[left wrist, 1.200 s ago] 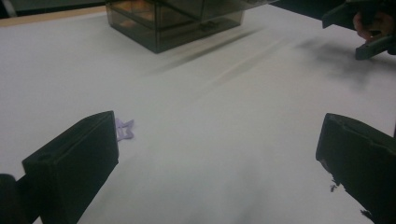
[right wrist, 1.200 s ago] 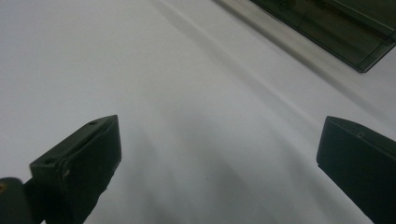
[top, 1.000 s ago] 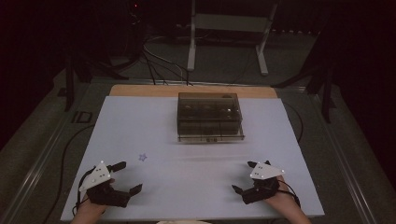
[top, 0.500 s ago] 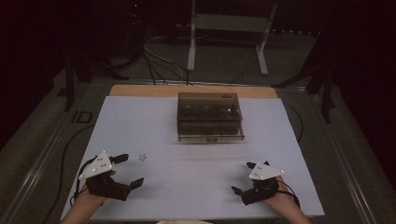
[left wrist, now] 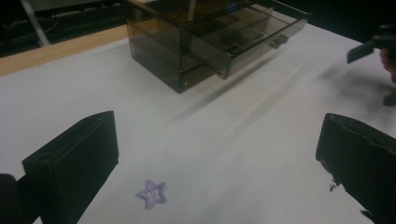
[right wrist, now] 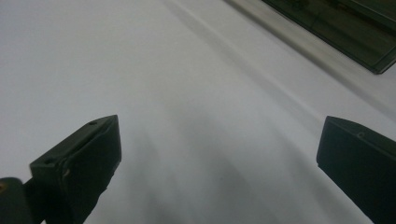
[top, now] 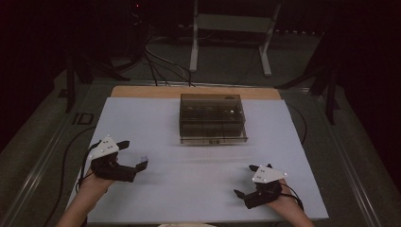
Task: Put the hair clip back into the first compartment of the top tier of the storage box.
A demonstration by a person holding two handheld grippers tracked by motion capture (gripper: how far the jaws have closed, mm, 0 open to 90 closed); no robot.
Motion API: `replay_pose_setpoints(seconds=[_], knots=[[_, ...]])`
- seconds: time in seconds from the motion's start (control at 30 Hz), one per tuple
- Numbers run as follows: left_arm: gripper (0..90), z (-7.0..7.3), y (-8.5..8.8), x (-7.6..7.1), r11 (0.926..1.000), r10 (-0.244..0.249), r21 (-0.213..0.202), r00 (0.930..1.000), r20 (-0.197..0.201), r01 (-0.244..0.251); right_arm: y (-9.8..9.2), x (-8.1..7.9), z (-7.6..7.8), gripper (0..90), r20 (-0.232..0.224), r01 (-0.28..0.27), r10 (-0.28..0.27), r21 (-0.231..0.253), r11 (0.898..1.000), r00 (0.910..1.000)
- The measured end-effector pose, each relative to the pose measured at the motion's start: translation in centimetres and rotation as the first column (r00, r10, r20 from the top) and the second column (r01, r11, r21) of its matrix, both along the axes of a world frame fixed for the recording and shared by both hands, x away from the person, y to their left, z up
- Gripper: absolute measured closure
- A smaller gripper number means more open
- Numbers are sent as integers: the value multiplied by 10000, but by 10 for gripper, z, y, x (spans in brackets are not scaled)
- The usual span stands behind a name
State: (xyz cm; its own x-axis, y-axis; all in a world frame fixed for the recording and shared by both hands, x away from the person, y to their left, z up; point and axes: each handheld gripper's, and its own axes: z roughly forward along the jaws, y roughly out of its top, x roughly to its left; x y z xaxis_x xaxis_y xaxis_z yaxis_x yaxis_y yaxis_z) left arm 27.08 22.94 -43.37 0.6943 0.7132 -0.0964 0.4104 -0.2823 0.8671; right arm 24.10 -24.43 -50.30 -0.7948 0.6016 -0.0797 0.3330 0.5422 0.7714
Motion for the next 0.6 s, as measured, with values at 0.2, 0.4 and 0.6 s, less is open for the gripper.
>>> replay_pose_setpoints(seconds=[0.2, 0.4, 0.6], knots=[[1, -9, -1, 14, 9996, 236, 191, 9994, -253, -231, 0, 0, 0, 6, 2, -81, 81, -27, 10000, 10000], [1, -20, 0, 24, 9980, 524, 384, 9968, -598, -501, 0, -1, 0, 6, -36, -110, 110, -29, 9999, 9999], [1, -34, 5, 33, 9949, 968, 397, 9881, -1192, -927, 1, -1, 0, 6, -44, -164, 164, -46, 9999, 9999]])
